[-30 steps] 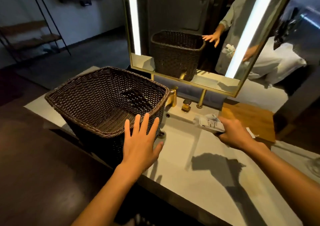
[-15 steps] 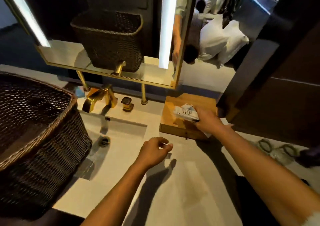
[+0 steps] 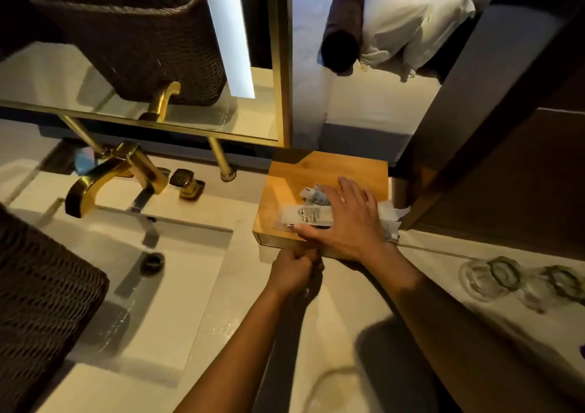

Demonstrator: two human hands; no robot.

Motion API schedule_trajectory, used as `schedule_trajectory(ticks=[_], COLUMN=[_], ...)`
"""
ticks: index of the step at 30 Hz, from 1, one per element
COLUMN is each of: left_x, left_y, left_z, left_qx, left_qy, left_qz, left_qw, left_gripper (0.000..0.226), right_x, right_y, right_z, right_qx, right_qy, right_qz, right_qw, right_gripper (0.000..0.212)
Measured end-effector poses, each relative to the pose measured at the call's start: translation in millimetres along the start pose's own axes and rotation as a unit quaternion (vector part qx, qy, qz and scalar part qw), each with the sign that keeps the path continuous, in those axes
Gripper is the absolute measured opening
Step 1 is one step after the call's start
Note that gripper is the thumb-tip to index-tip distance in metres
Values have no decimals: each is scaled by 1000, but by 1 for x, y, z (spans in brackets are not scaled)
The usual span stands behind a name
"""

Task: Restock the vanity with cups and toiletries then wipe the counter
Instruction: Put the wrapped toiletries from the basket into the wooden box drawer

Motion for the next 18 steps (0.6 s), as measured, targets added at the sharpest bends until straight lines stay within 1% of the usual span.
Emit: schedule_trajectory(ticks=[5,8,14,18], left_x=[-5,-3,0,10], left_y=[10,11,14,16], left_z=[2,6,0,-7], left_qx=[34,63,85,90], left_qy=[-9,-16,-20,-23], left_qz=[2,3,15,27], left_qw=[999,998,996,995], left_gripper=[31,29,29,26], right_x=[-6,-13,-23,-22], right_y=[3,0,-5,-4], right_z=[0,1,2,2], right_qx=[12,13,20,23], right_qy=[7,5,0,2], right_qz=[38,44,55,50], right_qw=[999,999,998,998], right_gripper=[101,100,98,98])
Point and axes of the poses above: each hand's wrist, its own x-axis away from the middle knuckle, its own y-axis out of the palm, z = x × y, the point moved 4 cm from there along -x, towards the middle knuckle, and after that the axes turned 13 degrees about -z, right-handed, at the moved point
